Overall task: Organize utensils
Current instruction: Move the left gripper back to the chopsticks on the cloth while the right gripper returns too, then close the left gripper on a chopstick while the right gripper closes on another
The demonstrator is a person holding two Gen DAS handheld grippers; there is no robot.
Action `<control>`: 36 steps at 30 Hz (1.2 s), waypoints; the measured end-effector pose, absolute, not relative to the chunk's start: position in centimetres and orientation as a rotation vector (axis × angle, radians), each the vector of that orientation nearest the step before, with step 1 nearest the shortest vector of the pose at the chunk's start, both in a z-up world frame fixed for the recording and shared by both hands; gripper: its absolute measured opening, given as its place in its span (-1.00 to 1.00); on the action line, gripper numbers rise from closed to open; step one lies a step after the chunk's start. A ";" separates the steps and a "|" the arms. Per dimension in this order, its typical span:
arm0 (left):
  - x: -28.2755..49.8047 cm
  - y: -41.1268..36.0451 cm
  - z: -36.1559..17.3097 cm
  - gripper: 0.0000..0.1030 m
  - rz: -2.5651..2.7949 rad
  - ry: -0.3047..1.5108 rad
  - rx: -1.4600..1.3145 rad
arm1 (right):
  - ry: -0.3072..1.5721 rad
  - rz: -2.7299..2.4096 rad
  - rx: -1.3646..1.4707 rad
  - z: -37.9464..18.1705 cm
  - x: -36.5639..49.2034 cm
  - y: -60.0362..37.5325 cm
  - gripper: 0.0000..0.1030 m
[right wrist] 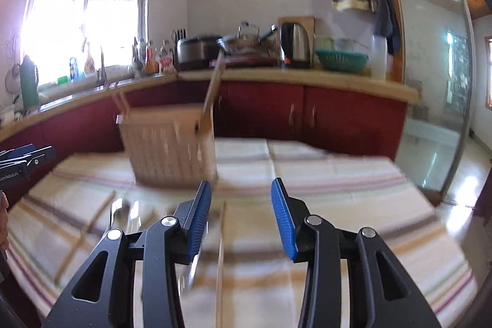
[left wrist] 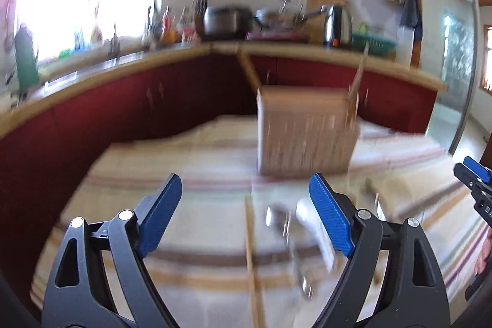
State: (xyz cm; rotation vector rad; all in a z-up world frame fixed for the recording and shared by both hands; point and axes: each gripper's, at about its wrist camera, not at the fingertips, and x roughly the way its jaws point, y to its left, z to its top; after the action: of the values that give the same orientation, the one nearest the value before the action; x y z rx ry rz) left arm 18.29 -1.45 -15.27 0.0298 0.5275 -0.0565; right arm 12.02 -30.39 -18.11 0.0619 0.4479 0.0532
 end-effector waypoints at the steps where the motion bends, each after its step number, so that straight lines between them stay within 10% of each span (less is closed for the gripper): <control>1: 17.4 -1.1 -16.8 0.61 -0.048 0.564 0.015 | 0.469 0.063 0.060 -19.1 11.4 -30.3 -0.21; 18: 10.4 0.6 -25.9 0.64 0.048 0.739 0.009 | 0.631 0.116 0.058 -26.6 7.6 -29.1 -0.63; 28: 9.9 -0.1 -26.6 0.14 0.010 0.751 0.001 | 0.629 0.137 0.083 -26.8 6.9 -29.1 -0.86; 36: 9.9 -0.8 -26.5 -0.66 -0.050 0.742 0.000 | 0.625 0.143 0.088 -26.7 6.7 -29.2 -0.87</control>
State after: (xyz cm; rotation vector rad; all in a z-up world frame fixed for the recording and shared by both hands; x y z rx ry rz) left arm 9.87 -0.80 -26.48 -0.0001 0.7417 -0.0504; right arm 6.69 -29.17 -26.71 0.0884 0.6253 0.1427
